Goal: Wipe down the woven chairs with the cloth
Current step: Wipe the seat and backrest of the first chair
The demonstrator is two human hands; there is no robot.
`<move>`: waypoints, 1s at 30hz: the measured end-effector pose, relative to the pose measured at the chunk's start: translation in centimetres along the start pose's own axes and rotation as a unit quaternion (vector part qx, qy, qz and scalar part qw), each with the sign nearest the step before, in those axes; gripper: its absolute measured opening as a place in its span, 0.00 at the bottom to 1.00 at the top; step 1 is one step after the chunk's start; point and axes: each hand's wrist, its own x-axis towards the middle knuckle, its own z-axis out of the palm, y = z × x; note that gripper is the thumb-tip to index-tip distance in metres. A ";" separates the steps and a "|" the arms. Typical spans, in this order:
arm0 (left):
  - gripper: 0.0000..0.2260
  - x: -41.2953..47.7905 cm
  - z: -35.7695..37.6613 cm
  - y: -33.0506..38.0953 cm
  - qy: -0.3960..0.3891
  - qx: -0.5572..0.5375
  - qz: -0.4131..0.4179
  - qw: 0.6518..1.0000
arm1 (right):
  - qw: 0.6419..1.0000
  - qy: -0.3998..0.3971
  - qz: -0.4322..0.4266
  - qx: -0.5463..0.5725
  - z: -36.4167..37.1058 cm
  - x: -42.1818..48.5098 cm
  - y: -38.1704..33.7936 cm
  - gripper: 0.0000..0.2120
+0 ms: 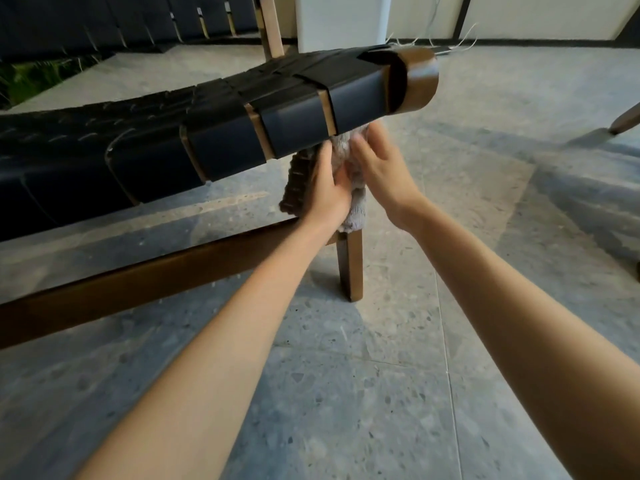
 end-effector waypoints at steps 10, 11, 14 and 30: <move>0.21 -2.2 0.8 -4.2 0.044 0.011 0.020 0.999 | 0.999 -0.006 0.034 0.019 0.7 -2.4 3.7 0.18; 0.21 -2.9 0.9 -4.7 0.055 0.012 0.034 0.998 | 0.999 -0.002 0.045 0.019 0.6 -3.1 4.5 0.17; 0.24 -4.6 1.4 -6.0 0.085 0.027 0.076 0.993 | 0.997 0.012 0.073 0.028 0.3 -5.1 6.4 0.15; 0.24 -9.5 4.4 -13.0 0.102 0.032 -0.030 0.994 | 0.990 -0.031 0.123 -0.053 -0.4 -9.1 11.0 0.21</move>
